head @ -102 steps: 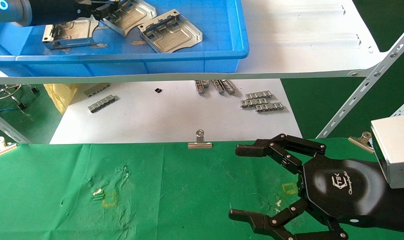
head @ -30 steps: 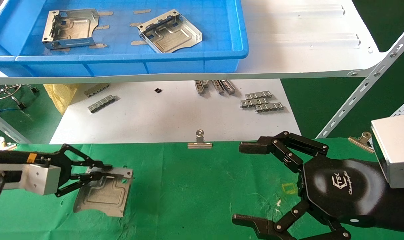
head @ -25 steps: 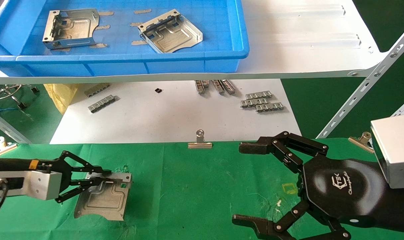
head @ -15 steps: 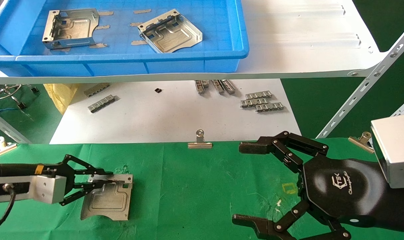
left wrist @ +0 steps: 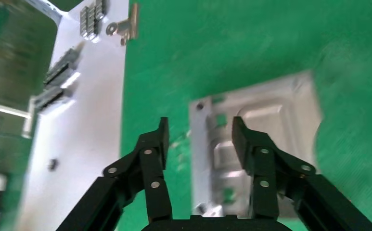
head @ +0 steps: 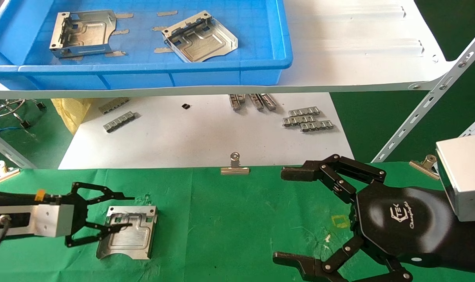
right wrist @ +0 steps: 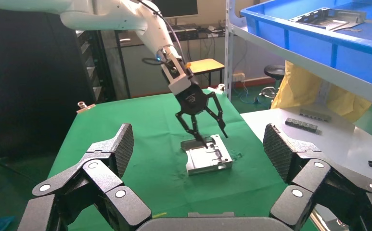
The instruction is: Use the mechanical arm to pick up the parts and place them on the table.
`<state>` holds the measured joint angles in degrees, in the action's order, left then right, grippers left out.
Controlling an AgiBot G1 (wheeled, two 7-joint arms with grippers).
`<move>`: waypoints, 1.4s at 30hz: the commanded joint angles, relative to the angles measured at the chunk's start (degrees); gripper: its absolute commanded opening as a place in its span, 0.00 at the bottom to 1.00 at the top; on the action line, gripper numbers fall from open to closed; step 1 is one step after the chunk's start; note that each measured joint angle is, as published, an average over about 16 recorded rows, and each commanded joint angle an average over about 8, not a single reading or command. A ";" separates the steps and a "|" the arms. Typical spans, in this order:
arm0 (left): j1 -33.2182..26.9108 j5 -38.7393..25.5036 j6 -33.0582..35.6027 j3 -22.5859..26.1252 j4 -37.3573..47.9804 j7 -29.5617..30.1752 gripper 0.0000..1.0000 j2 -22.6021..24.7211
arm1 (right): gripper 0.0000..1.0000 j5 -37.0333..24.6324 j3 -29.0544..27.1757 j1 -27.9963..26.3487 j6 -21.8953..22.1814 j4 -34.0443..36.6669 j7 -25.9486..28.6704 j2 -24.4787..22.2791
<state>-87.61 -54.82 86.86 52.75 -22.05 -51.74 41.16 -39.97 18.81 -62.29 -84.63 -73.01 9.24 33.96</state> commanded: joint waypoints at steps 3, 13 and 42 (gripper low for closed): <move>0.32 1.93 2.82 -0.17 1.48 5.81 1.00 -0.09 | 1.00 0.00 0.00 0.00 0.00 0.00 0.00 0.00; 0.79 3.10 4.12 0.51 2.35 9.86 1.00 -0.52 | 1.00 0.01 0.00 0.01 0.01 0.01 -0.01 -0.01; 10.79 6.94 1.97 -14.36 -19.06 30.53 1.00 -2.71 | 1.00 0.04 0.04 -0.01 0.01 0.05 -0.03 -0.01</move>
<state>-76.83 -47.88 88.82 38.39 -41.10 -21.22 38.45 -39.94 18.85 -62.30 -84.62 -72.96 9.21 33.95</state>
